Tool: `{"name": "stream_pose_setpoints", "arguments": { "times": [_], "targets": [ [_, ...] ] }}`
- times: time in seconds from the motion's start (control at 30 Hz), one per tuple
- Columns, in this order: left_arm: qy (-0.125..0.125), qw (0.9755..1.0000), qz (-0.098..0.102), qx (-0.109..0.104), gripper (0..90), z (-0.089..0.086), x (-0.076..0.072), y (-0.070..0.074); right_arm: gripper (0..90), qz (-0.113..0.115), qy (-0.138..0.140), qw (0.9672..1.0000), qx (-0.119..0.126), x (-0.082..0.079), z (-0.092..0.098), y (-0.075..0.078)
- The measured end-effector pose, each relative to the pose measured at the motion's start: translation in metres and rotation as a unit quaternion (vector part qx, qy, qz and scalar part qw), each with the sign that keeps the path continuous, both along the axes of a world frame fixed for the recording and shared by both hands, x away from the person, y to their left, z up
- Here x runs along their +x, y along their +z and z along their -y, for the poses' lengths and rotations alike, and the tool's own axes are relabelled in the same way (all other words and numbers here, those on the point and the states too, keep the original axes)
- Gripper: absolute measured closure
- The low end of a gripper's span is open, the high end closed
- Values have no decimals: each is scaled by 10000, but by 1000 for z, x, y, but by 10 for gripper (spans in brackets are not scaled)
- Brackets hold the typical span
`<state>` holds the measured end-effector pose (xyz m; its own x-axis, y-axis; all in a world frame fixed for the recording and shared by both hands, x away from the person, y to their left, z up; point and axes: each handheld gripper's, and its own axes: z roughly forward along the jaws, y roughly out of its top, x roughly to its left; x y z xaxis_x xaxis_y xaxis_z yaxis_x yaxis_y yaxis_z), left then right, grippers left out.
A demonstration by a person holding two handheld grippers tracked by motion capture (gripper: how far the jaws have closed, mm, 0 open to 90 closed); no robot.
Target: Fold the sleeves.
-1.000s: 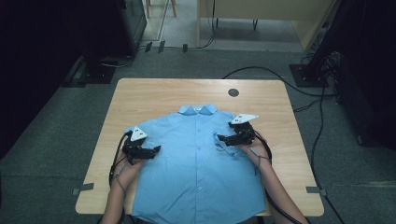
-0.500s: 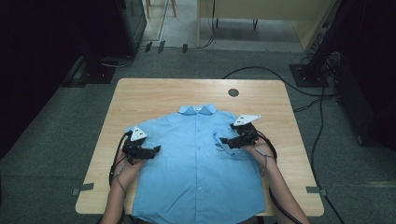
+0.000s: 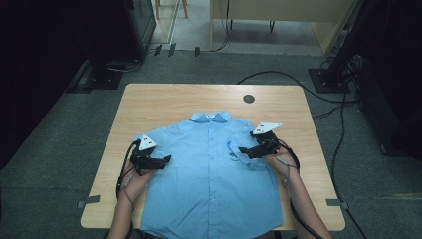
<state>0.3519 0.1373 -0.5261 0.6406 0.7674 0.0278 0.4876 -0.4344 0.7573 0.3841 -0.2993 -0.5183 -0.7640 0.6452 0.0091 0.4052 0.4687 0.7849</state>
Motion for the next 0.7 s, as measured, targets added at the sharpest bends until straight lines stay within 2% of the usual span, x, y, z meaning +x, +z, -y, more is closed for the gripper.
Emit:
{"name": "stream_pose_setpoints", "arguments": {
  "times": [0.2,0.33,0.37,0.57,0.7],
  "targets": [
    [-4,10000,1,2,193,0,0,0,145,41,27,10000,-13,0,2,1],
    [-4,10000,1,2,192,0,0,0,138,157,138,9996,-162,-2,5,1],
    [-4,10000,1,1,192,0,0,0,115,157,138,9996,-162,-2,5,1],
    [-4,10000,2,2,193,0,0,0,109,143,159,9997,-145,-2,8,1],
    [0,10000,2,-1,193,0,0,0,109,27,129,9998,-171,-2,11,1]
  ]
}}
